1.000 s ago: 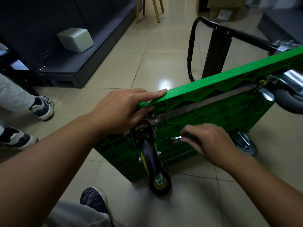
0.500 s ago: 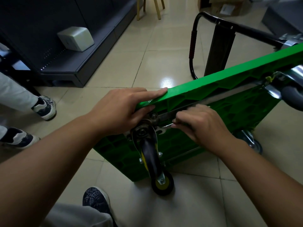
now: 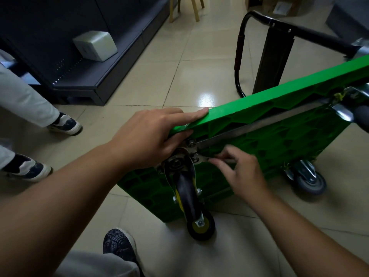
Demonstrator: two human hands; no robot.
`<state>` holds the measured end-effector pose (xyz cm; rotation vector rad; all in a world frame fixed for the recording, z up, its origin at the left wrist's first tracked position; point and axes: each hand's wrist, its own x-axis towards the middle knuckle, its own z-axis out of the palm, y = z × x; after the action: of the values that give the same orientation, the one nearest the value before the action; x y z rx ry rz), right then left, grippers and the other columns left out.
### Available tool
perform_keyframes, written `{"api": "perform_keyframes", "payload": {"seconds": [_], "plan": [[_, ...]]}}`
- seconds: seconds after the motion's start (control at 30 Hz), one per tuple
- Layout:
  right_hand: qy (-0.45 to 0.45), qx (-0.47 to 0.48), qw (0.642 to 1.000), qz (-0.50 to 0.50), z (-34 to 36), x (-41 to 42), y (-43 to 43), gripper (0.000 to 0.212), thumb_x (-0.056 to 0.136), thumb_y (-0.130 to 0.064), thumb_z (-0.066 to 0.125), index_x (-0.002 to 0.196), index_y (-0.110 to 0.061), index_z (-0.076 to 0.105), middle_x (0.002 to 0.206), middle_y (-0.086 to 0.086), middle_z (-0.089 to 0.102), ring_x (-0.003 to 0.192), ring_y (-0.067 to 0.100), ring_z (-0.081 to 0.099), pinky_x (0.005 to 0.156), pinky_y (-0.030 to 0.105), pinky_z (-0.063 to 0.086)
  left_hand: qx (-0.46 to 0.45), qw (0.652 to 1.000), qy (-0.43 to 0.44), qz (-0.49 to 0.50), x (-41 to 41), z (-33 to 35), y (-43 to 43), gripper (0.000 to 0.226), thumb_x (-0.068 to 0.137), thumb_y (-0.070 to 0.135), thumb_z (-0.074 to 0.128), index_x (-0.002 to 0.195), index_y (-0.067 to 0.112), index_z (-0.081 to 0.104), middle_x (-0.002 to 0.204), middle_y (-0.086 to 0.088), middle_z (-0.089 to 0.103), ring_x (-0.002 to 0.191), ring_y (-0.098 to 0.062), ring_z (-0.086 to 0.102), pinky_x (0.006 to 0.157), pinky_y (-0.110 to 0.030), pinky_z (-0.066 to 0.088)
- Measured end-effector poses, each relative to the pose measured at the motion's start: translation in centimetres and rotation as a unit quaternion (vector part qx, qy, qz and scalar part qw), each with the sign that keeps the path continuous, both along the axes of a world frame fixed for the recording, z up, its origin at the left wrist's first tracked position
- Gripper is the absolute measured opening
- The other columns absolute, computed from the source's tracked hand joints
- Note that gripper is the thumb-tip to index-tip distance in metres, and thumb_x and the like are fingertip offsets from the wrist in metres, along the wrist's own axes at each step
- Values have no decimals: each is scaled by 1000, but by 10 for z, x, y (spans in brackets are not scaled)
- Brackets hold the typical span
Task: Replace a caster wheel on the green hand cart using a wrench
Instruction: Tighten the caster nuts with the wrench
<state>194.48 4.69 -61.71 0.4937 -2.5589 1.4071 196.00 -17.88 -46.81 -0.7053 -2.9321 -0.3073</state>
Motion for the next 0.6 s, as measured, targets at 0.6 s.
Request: {"api": "perform_keyframes", "payload": {"seconds": [0.6], "plan": [[-218,275,933,75,-38,36,36,27,88,-45,74,83,-25,56,76,-2,64,74,19,58,67,33,46,1,1000,3,-5,0,1,1,54,105,36,52,157,42,38,124,4,70,101,-25,67,77,-47,54]]}}
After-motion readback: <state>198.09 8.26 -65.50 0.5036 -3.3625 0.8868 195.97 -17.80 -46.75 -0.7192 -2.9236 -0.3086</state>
